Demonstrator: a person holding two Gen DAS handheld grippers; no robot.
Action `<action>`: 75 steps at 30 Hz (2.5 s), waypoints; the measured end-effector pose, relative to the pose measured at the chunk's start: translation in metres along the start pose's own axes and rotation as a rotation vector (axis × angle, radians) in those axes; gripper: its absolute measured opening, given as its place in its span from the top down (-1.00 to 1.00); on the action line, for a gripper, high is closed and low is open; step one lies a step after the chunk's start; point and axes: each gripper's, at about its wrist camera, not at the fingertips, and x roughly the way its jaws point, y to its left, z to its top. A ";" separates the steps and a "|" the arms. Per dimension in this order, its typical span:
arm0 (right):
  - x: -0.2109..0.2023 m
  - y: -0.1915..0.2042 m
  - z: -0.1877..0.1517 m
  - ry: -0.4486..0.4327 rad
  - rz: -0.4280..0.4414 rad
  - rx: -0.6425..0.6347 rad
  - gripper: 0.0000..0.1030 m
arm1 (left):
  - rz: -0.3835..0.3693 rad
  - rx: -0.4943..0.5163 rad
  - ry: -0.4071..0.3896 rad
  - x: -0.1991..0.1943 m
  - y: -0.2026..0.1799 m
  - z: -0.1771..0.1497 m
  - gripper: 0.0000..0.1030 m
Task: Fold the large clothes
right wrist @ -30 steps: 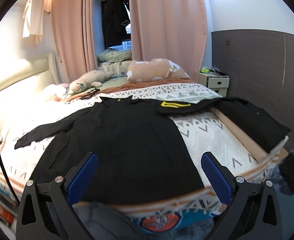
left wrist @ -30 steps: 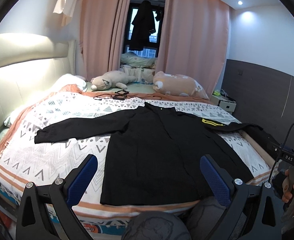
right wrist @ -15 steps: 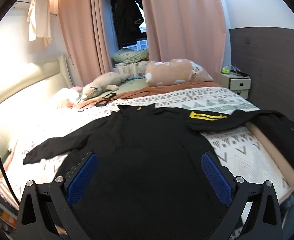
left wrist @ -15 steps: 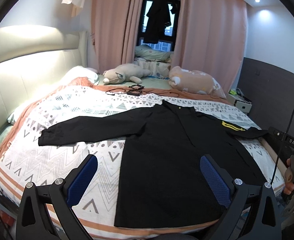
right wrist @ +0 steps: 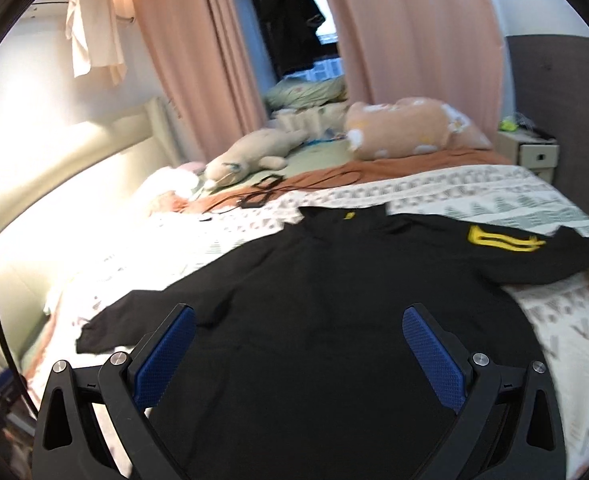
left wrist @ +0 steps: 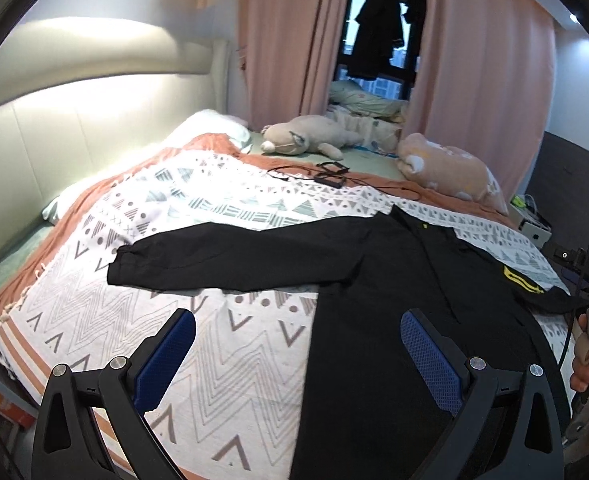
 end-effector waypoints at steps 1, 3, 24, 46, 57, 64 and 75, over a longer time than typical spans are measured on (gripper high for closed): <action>0.010 0.007 0.003 0.007 0.011 -0.006 -1.00 | 0.009 -0.011 0.003 0.004 0.007 0.002 -0.99; 0.028 0.020 0.010 0.020 0.026 -0.020 -1.00 | 0.041 -0.033 0.010 0.012 0.022 0.006 -0.99; 0.182 0.061 -0.009 0.216 0.097 -0.048 -0.97 | 0.208 -0.395 0.240 0.159 0.181 0.018 -0.58; 0.250 0.050 -0.035 0.320 0.165 0.146 0.50 | 0.219 -0.688 0.258 0.252 0.270 0.006 0.95; 0.328 0.073 -0.053 0.436 0.280 0.264 0.67 | 0.123 -0.562 0.106 0.201 0.244 0.101 0.99; 0.354 0.080 -0.071 0.526 0.315 0.270 0.68 | 0.045 -0.439 0.024 0.169 0.186 0.170 1.00; 0.274 0.028 -0.046 0.459 0.299 0.348 0.37 | -0.141 -0.299 -0.059 0.116 0.052 0.248 1.00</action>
